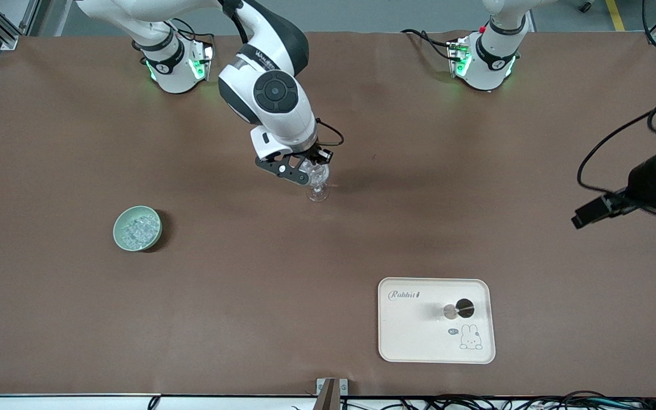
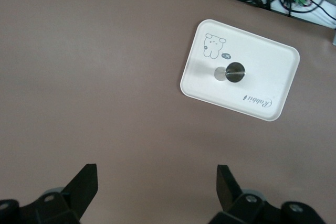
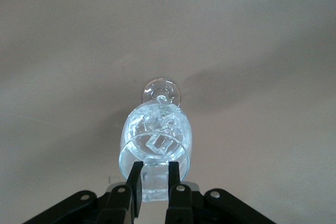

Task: Pour wine and add ice with both arms

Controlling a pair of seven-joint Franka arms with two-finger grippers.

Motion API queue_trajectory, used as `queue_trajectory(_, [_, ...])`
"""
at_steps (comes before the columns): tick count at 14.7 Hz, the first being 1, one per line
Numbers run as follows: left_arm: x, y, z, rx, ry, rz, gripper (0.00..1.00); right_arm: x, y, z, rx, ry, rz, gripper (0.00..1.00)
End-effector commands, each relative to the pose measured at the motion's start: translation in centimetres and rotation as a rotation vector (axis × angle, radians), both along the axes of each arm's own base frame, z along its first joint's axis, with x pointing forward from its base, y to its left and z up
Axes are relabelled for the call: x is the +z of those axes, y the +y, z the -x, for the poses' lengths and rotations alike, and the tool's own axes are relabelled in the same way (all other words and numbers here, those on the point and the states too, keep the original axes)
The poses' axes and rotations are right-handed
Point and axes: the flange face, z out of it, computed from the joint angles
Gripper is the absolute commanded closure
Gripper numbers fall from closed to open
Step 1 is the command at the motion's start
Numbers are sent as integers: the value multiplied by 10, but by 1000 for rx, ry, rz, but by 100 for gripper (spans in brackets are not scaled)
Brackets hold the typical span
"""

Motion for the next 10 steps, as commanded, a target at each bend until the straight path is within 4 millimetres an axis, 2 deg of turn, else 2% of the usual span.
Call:
queue_trajectory(1, [17, 1, 41, -87, -7, -117, 0, -2, 0, -1, -8, -8, 13, 65])
queue_trajectory(2, [20, 4, 53, -123, 0, -135, 0, -2, 1, -1, -9, -9, 12, 56])
queue_trajectory(4, [21, 1, 84, -151, 28, -137, 0, -2, 1, -1, -9, -9, 12, 49])
queue_trajectory(6, [25, 6, 104, -138, 27, -116, 0, 0, 0, -2, -10, -8, 11, 47])
queue_trajectory(7, [27, 9, 111, -135, 25, -94, 0, 2, -1, -3, -13, -9, 10, 41])
queue_trajectory(8, [29, 10, 119, -134, 23, -80, 0, 6, -3, -7, -16, -15, 5, 30])
queue_trajectory(9, [30, 9, 127, -135, 20, -73, 0, 18, -7, -13, -24, -33, -7, 17])
queue_trajectory(10, [31, 8, 135, -137, 14, -75, 0, 32, -13, -17, -27, -50, -4, 7])
